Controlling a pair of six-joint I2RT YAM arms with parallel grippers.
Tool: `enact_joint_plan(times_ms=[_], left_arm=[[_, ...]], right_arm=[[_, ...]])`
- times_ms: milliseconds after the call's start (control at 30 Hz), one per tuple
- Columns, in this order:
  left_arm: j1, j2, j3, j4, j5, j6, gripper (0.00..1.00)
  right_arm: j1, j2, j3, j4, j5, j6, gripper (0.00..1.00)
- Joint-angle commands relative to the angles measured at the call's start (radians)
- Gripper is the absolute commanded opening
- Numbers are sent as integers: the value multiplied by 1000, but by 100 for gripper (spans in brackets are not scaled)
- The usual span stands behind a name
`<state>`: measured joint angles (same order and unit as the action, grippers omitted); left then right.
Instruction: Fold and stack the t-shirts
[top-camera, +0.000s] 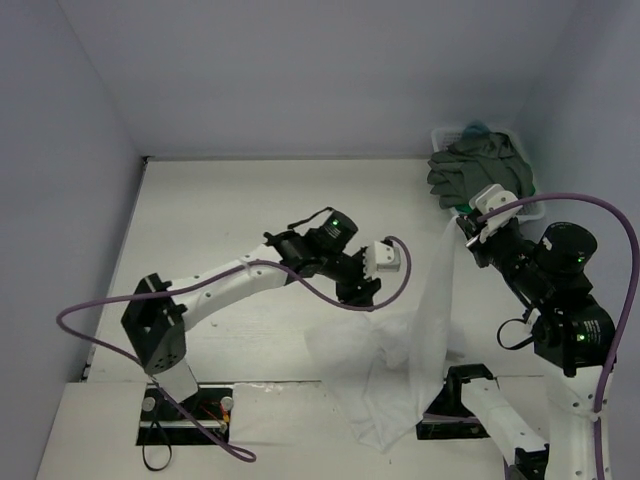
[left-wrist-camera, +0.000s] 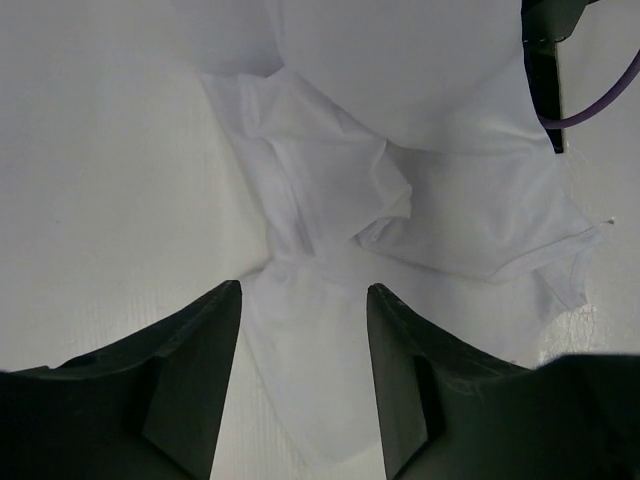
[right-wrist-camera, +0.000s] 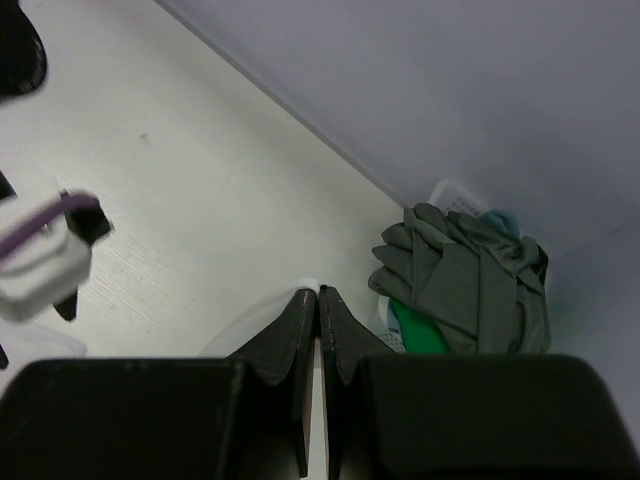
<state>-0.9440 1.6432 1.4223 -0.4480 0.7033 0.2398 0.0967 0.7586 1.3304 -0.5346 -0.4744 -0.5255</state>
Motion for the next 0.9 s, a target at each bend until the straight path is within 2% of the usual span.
enact_joint_plan(times_ms=[0, 333, 600, 667, 867], left_arm=[[-67, 74, 98, 37, -11, 38, 48], [-160, 265, 178, 155, -19, -10, 53], [-167, 358, 196, 256, -34, -46, 52], [-168, 378, 184, 342, -91, -63, 52], [-165, 421, 214, 387, -143, -71, 52]], right_arm=[[-8, 24, 36, 78, 34, -13, 0], [-11, 13, 36, 78, 57, -16, 0], [-11, 13, 36, 78, 79, -30, 0], [-11, 13, 38, 77, 79, -28, 0], [-9, 16, 33, 78, 76, -27, 0]])
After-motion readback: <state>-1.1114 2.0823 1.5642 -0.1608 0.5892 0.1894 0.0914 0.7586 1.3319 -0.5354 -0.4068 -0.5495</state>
